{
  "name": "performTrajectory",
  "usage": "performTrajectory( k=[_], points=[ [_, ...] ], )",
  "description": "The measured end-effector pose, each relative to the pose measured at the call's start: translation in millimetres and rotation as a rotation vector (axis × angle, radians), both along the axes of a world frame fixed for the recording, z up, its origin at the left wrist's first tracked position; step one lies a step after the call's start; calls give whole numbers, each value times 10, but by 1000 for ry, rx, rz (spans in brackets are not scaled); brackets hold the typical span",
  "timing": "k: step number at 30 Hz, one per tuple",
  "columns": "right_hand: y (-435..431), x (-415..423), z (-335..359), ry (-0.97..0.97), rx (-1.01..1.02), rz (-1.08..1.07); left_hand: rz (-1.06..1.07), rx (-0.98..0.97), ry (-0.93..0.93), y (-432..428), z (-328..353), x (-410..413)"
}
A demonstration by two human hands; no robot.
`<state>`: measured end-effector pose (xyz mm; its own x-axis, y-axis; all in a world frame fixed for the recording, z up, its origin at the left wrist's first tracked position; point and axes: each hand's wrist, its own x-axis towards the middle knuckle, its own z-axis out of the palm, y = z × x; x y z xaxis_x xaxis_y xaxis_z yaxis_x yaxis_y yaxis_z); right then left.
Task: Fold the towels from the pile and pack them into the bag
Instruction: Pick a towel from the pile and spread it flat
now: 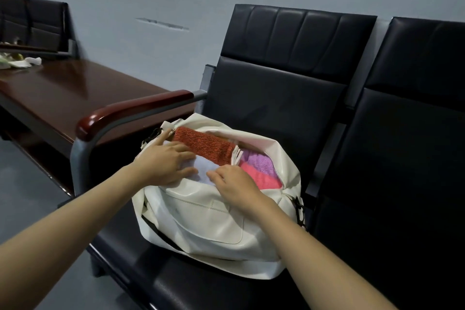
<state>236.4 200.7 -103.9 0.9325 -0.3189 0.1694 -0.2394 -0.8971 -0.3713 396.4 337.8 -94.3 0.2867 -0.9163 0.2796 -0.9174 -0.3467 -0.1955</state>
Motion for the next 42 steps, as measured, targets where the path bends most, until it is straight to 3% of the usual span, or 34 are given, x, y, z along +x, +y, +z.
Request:
performTrajectory(
  k=[4,8,11,16,23,30,36,42],
  points=[
    [-29,-77,-2,-35,97,76,153,84,29,-67,7,-56],
    [-238,-564,173,-178,155,-74,167,-97,130,-363,83,-358],
    [-495,-1233,338,-212,142,-199,84,-212,282,-673,115,-900],
    [-933,-2736,530,-155,73,-457,-149,-240,501,-1231,163,-2170],
    [-1351,-4854,436,-111,-13,-836,-427,-52,581,-2053,167,-4014],
    [-1733,-6387,66,146,-56,-1090,-585,171,550,-2707,-160,-5483],
    [-2024,-6925,-330,267,-45,-1169,-617,267,541,-3096,-587,-6160],
    [-2169,-6972,-673,158,-212,-1209,-606,269,570,-3163,-925,-6390]
  ],
)
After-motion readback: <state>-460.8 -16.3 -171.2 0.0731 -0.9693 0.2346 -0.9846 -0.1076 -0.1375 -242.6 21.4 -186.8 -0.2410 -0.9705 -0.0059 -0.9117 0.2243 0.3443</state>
